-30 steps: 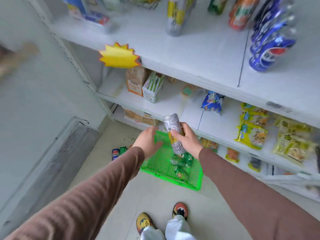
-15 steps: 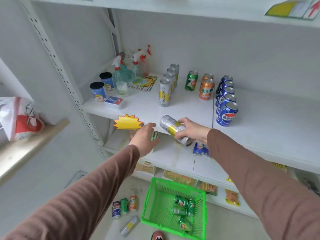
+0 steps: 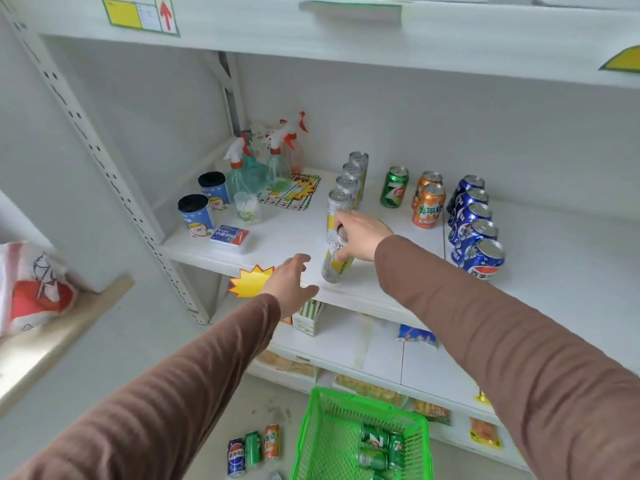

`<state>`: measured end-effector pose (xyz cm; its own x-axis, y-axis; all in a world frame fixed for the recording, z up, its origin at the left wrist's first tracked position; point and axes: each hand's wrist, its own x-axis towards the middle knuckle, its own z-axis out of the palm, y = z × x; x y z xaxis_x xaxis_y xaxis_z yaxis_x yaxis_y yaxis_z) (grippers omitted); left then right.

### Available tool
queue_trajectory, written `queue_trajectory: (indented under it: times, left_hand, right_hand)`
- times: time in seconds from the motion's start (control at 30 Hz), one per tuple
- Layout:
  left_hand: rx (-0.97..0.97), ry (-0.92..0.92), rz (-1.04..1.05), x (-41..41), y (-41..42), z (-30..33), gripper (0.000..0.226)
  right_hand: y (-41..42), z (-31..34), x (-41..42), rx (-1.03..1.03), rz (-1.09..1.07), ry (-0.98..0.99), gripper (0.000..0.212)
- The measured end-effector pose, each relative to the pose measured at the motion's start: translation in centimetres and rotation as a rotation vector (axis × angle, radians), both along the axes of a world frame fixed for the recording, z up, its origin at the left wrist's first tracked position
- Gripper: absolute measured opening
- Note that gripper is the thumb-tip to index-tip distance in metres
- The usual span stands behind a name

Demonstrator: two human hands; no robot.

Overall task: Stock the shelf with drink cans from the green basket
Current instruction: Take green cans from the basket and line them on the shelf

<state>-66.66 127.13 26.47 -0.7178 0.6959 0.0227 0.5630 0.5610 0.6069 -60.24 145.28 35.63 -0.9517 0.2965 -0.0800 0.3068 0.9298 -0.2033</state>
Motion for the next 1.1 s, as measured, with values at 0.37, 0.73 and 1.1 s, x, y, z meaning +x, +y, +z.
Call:
queue_trajectory:
  times: [0.37, 0.73, 1.1]
  left_hand:
    - [-0.011, -0.008, -0.094, -3.4, 0.2, -1.1, 0.063]
    - [-0.063, -0.059, -0.1, -4.2, 0.8, -3.0, 0.064]
    - [-0.03, -0.085, -0.037, -5.4, 3.1, -3.4, 0.06]
  right_hand:
    - [-1.2, -6.5, -0.3, -0.33, -0.261, 0.372, 0.094]
    - [-2.5, -14.0, 0.4, -0.661, -0.497, 0.345, 0.054]
    - [-1.5, -14.1, -3.3, -0.596, -0.557, 0.425, 0.055]
